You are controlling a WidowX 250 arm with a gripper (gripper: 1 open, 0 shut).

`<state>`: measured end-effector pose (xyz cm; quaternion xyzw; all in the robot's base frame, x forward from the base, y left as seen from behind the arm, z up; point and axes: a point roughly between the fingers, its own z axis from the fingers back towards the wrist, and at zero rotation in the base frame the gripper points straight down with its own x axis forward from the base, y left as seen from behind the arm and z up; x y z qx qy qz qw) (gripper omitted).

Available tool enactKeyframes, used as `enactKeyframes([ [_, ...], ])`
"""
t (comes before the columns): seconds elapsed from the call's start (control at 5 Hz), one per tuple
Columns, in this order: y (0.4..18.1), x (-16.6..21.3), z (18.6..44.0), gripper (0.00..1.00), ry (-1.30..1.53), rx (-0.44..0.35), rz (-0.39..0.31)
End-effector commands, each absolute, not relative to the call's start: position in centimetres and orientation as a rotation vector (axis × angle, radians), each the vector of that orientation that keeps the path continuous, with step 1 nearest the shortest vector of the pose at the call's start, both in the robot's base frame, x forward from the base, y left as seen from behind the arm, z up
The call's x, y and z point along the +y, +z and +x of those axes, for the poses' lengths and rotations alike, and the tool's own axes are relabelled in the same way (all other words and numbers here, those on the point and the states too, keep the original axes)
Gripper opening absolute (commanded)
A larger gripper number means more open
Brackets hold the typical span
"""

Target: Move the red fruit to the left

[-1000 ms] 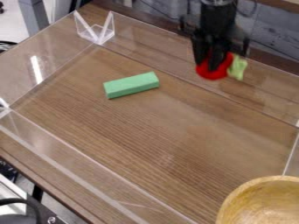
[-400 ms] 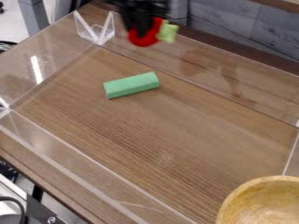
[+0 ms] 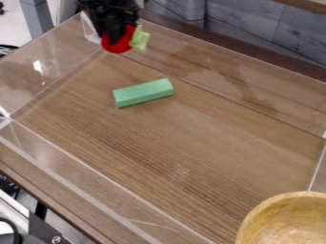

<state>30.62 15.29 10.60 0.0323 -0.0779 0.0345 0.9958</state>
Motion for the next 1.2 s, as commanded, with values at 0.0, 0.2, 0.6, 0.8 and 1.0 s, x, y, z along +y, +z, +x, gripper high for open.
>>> enactKeyframes([
  [0.0, 12.3, 17.7, 31.6, 0.00, 0.042, -0.199, 0.102],
  [0.2, 12.2, 18.7, 31.6, 0.00, 0.060, -0.186, 0.108],
  [0.6, 9.8, 20.5, 31.9, 0.00, 0.032, -0.126, 0.108],
  [0.8, 8.9, 21.6, 31.8, 0.00, 0.034, -0.099, 0.105],
  [1.0, 8.3, 21.7, 31.9, 0.00, 0.029, -0.080, 0.097],
])
